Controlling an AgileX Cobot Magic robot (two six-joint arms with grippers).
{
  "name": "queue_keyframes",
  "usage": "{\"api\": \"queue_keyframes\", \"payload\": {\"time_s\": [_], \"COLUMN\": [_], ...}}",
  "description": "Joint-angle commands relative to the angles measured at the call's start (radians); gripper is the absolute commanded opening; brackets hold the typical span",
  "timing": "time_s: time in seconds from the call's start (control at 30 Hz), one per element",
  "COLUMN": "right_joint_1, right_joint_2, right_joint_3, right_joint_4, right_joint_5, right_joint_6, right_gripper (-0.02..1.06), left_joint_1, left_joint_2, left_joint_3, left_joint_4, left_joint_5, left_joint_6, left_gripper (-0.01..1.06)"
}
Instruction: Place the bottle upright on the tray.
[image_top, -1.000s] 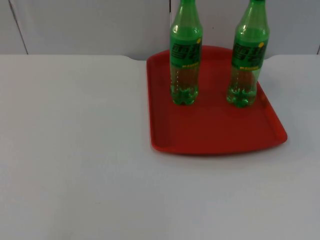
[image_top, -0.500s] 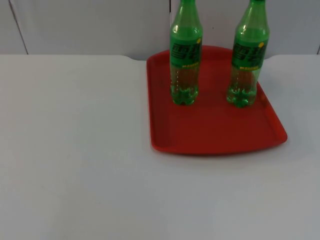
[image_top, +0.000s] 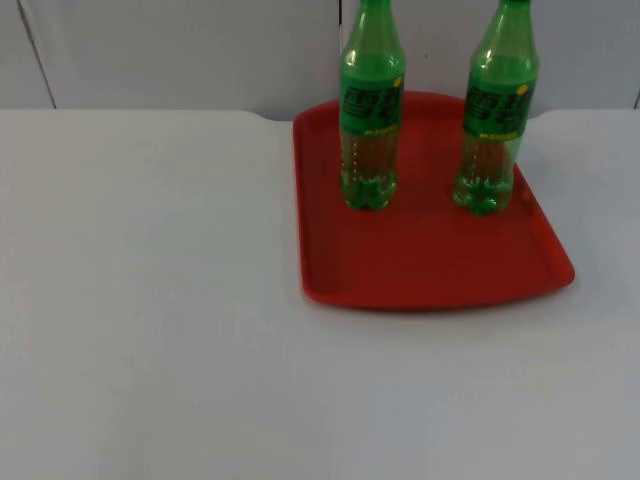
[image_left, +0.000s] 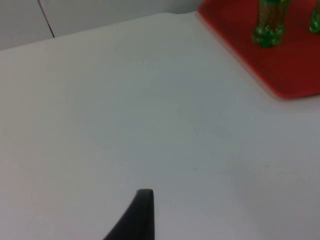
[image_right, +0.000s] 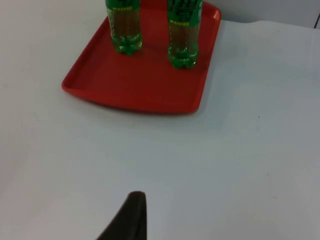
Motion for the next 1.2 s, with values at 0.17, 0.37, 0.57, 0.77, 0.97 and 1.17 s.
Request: {"api": "queue_keyframes", "payload": {"time_s": [0.17, 0.37, 0.57, 0.77, 0.97, 1.17], "right_joint_1": [-0.003, -0.003, -0.003, -0.008, -0.041, -0.163], "right_joint_2": [-0.004, -0.004, -0.004, -0.004, -0.004, -0.004], "right_joint_3": [0.001, 0.001, 0.001, 0.001, 0.001, 0.001], "right_joint_4": [-0.001, -0.001, -0.002, -0.002, -0.002, -0.002], "right_joint_5": [-0.001, -0.001, -0.001, -0.001, -0.001, -0.001], "right_joint_6": [-0.005, -0.005, -0.005, -0.005, -0.005, -0.005], "right_gripper": [1.05, 1.05, 1.05, 1.05, 1.05, 1.05], "left_joint_1": [-0.008, -0.008, -0.008, -0.008, -0.008, -0.008], "left_joint_2": [-0.004, -0.004, -0.004, -0.004, -0.004, -0.004], "left_joint_3": [0.005, 0.005, 0.005, 0.005, 0.005, 0.005], "left_joint_4": [0.006, 0.006, 0.006, 0.006, 0.006, 0.006], "left_joint_5": [-0.004, -0.004, -0.004, -0.004, -0.004, -0.004], "left_joint_6": [0.001, 0.001, 0.001, 0.001, 0.001, 0.001], "left_gripper": [1.05, 1.05, 1.05, 1.05, 1.05, 1.05]}}
